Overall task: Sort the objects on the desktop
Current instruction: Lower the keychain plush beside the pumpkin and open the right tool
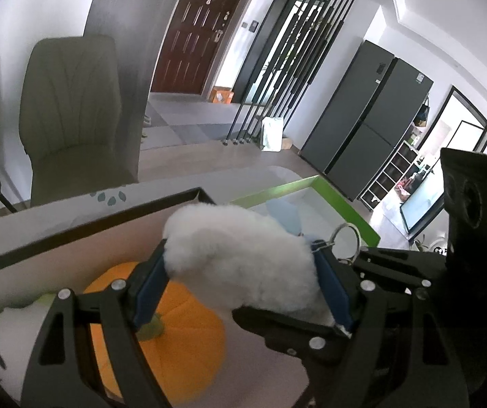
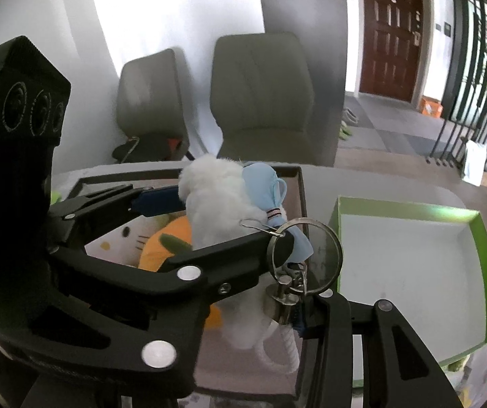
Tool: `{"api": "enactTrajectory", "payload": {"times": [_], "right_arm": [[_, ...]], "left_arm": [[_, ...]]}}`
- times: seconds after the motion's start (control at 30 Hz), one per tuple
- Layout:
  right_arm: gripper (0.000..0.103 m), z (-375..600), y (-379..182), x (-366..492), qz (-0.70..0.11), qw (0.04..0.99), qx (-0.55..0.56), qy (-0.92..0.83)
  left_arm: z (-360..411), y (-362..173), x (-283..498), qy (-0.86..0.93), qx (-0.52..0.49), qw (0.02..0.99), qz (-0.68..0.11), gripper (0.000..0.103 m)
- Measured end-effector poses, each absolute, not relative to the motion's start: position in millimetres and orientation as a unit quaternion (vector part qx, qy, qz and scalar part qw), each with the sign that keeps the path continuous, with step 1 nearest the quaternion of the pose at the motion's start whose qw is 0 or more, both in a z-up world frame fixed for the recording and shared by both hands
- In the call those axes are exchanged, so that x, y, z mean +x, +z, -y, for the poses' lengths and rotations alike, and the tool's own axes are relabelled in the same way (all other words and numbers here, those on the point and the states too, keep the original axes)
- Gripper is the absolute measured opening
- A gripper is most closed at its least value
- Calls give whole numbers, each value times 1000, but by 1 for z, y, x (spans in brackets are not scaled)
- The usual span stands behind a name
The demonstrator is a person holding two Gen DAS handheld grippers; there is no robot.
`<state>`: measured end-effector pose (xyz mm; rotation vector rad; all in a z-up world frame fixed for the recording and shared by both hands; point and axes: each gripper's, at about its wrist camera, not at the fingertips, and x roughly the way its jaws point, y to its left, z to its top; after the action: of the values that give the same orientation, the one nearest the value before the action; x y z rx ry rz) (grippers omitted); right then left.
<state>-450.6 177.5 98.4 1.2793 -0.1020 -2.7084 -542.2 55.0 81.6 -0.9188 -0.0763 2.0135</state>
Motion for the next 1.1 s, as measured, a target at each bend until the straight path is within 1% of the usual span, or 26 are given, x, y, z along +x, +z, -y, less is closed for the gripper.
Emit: {"api": "enactTrajectory", "payload": {"times": [0.1,0.43,0.57,0.7,0.83,0.9,0.97,1.1], "right_arm": [[46,-179,92,-455,46,62,428,-900],[46,-173,89,-466,31,24,432,-901],[46,-171,86,-473,18,6,438,-899],[46,-165,84,-477,-4,-5,443,-897],[46,-158,85,-484,-17,-14,449,-893],[46,-156,85,-489,-27,-20,452,-891],[46,-154,83,-494,-38,-26,454,-890],[46,-150,83,-495,-46,-37,461,-885]], "left_arm": [[-60,79,-543,815,-381,435,27,80],[-70,70,-552,812,-406,420,18,79],[-76,66,-560,804,-427,414,16,79],[-74,63,-569,795,-444,411,32,80],[-71,58,-576,786,-464,404,54,84],[-71,54,-579,777,-480,403,62,88],[-71,49,-582,768,-497,399,65,95],[-67,48,-584,764,-508,389,75,97]]}}
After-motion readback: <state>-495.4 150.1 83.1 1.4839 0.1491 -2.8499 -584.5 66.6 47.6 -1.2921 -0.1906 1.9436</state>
